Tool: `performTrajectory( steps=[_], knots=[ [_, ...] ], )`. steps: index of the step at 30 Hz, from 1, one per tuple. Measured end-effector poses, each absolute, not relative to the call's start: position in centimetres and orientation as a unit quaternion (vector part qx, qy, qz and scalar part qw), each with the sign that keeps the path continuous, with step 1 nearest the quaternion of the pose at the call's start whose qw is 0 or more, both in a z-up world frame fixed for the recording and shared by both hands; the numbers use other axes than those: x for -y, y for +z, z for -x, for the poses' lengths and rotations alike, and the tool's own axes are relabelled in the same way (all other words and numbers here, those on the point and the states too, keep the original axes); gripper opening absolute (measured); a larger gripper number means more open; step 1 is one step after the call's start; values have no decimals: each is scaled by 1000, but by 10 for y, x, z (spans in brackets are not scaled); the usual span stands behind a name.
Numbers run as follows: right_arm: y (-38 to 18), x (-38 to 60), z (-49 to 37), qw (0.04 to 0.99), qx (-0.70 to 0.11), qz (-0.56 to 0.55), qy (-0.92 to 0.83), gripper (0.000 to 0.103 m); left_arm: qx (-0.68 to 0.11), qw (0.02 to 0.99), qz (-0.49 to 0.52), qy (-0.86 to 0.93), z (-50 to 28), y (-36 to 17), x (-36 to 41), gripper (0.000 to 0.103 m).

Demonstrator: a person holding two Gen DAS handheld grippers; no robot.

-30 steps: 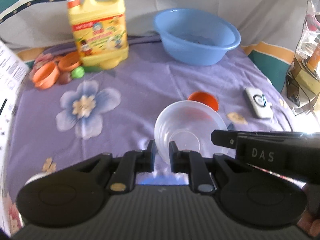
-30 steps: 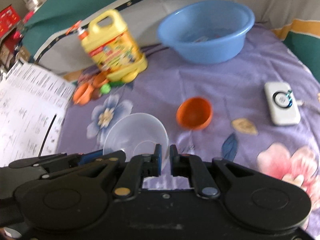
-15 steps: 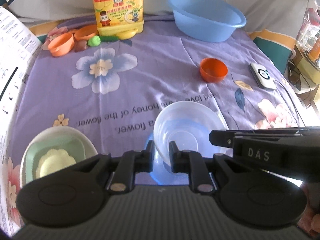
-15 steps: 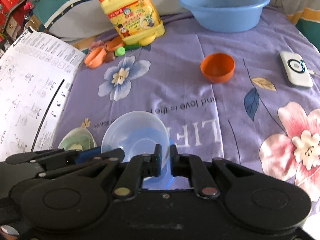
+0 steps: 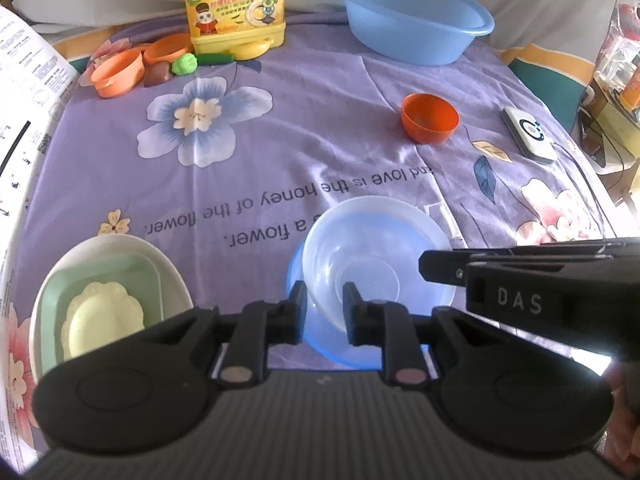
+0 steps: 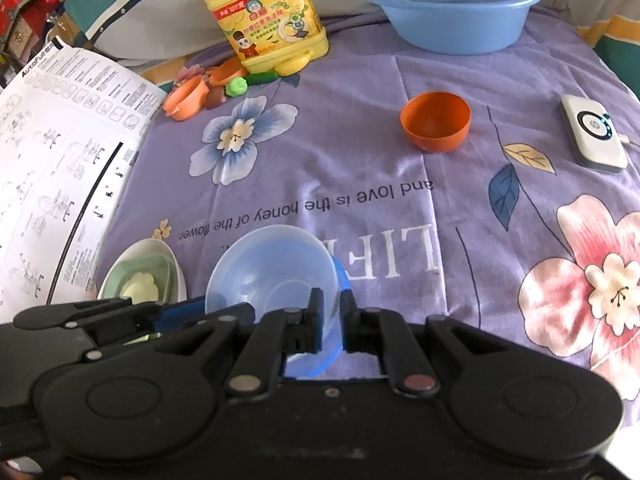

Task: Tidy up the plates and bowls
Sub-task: 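Open the right tool to release the clear bowl and withdraw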

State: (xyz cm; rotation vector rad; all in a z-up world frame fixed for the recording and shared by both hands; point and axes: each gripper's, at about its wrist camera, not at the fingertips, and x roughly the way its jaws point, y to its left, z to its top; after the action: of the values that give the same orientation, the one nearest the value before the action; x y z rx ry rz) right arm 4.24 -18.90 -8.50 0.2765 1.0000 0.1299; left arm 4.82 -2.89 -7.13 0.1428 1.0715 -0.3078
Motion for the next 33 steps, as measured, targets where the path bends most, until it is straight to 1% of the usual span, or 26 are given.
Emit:
performTrajectory(
  steps=[2, 4, 6, 7, 8, 9, 10, 11, 13, 14, 16, 21, 23, 33],
  knots=[
    [-85, 188, -43, 867, -477, -129, 64, 12, -506, 848, -69, -146, -48, -70, 29, 21],
    [-84, 188, -43, 867, -477, -128, 66, 12, -500, 852, -72, -139, -47, -69, 29, 28],
    [-83, 190, -44, 869, -475, -127, 60, 18, -496, 856, -74, -122, -48, -67, 25, 47],
    [-81, 192, -43, 870, -472, -128, 56, 24, -494, 859, -73, -114, -48, -65, 22, 53],
    [-80, 195, -43, 872, -469, -130, 53, 40, -492, 860, -68, -113, -48, -64, 19, 71],
    [-79, 198, -42, 873, -465, -134, 54, 51, -489, 863, -62, -114, -47, -62, 16, 83],
    [-78, 200, -41, 875, -461, -138, 53, 72, -484, 866, -57, -114, -46, -60, 13, 86],
    [-77, 202, -39, 878, -455, -139, 50, 82, -479, 869, -56, -113, -46, -58, 11, 90],
    [-75, 203, -37, 884, -448, -126, 45, 87, -472, 873, -57, -111, -44, -55, 9, 97],
    [-74, 205, -36, 885, -447, -124, 44, 92, -469, 875, -59, -108, -43, -54, 8, 101],
    [-73, 208, -34, 887, -442, -126, 41, 96, -463, 878, -58, -106, -42, -52, 6, 102],
    [-67, 215, -30, 893, -430, -125, 34, 97, -456, 882, -57, -104, -43, -48, 4, 103],
    [-66, 218, -30, 895, -427, -129, 30, 100, -456, 882, -54, -104, -46, -47, 5, 103],
    [-64, 241, -36, 895, -418, -155, 6, 100, -450, 884, -61, -107, -64, -45, 22, 103]
  ],
)
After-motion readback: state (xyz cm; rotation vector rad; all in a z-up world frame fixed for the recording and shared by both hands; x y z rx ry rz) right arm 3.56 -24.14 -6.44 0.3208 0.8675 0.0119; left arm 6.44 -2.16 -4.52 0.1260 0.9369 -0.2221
